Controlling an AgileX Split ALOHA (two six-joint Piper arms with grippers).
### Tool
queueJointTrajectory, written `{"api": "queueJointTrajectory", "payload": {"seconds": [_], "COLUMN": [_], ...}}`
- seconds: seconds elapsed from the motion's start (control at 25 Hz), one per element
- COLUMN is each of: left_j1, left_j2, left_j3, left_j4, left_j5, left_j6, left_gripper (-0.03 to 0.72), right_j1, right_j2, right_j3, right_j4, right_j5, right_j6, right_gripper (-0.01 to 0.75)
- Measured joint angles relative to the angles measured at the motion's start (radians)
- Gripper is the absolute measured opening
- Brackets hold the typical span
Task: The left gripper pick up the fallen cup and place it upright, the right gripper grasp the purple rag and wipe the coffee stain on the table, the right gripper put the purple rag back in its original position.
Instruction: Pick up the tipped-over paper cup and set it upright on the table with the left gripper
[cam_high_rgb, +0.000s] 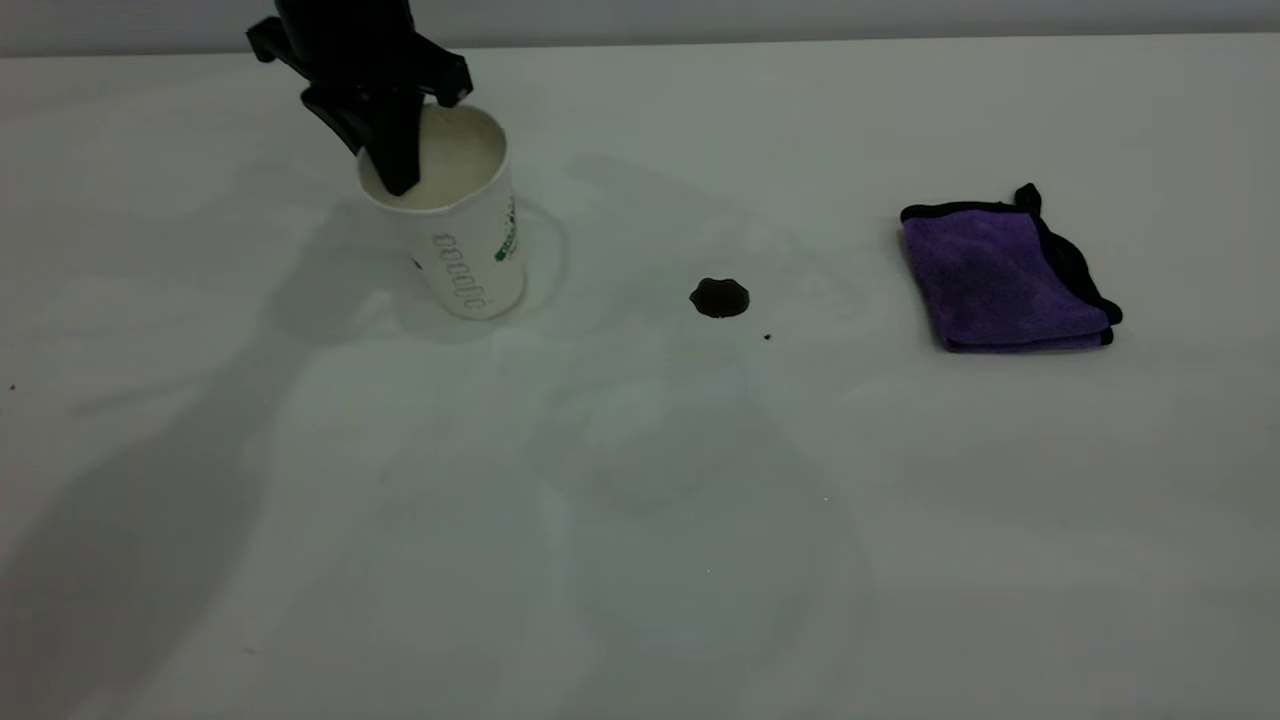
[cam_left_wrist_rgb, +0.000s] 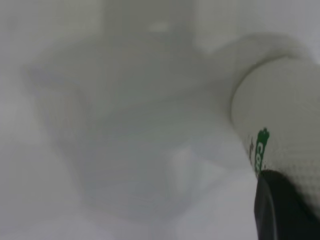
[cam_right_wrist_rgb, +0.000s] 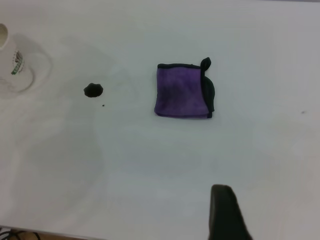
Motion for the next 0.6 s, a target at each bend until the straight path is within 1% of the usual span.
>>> {"api": "queueJointTrajectory", "payload": {"seconds": [0.12, 0.24, 0.36, 0.6], "left_j1": [0.000, 0.000, 0.000, 0.000], "left_j2": [0.007, 0.009, 0.009, 0.004], "left_j3": [0.000, 0.000, 0.000, 0.000], "left_j4": [-0.026, -0.036, -0.045, -0.050], "left_j5": [-0.004, -0.005, -0.005, -0.005], "left_j6": [0.001, 0.008, 0.021, 0.027], "left_gripper": [0.015, 0.056, 0.139, 0.362], "right_j1": [0.000, 0.000, 0.000, 0.000], "right_j2": [0.000, 0.000, 0.000, 0.000], "right_j3": [0.000, 0.000, 0.000, 0.000], "right_j4": [0.000, 0.000, 0.000, 0.000], "right_j5": [0.000, 0.000, 0.000, 0.000], "right_j6": [0.000, 0.000, 0.000, 0.000], "right_gripper": [0.487, 0.487, 0.487, 0.487]}}
